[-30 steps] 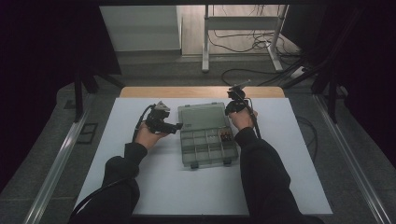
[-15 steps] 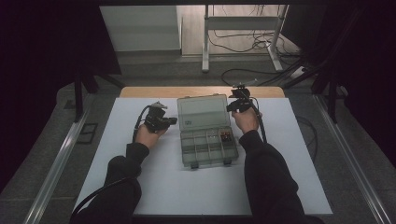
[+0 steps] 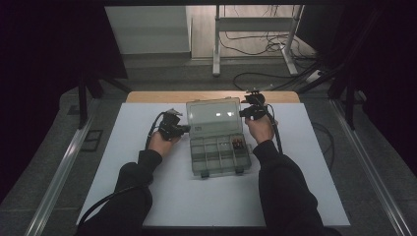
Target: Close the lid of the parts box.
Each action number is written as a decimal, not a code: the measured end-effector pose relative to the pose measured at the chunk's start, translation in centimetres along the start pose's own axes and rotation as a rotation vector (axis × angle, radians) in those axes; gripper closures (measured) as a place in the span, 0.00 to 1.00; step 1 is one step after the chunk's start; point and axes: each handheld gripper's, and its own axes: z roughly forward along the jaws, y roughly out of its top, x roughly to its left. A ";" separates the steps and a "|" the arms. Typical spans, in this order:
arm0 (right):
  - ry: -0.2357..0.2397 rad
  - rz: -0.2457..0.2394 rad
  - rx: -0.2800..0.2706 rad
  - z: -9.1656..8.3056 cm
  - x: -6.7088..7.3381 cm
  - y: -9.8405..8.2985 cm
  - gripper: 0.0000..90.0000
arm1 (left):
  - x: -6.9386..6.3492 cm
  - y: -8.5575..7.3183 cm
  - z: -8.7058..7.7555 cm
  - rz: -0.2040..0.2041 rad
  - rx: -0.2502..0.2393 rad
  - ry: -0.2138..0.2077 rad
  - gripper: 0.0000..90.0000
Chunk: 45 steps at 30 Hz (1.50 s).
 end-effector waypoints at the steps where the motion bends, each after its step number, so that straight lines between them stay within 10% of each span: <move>1: -0.002 -0.004 -0.004 -0.1 0.0 0.0 0.98 | 0.0 0.0 0.1 -0.001 -0.002 0.002 0.99; 19: -0.008 -0.040 -0.047 -1.9 0.6 -0.9 0.98 | -0.1 1.9 -0.9 -0.026 -0.113 0.006 0.99; 45: 0.008 -0.137 -0.064 -5.1 1.3 -3.1 0.98 | -2.4 2.8 -4.7 0.044 -0.174 -0.047 0.99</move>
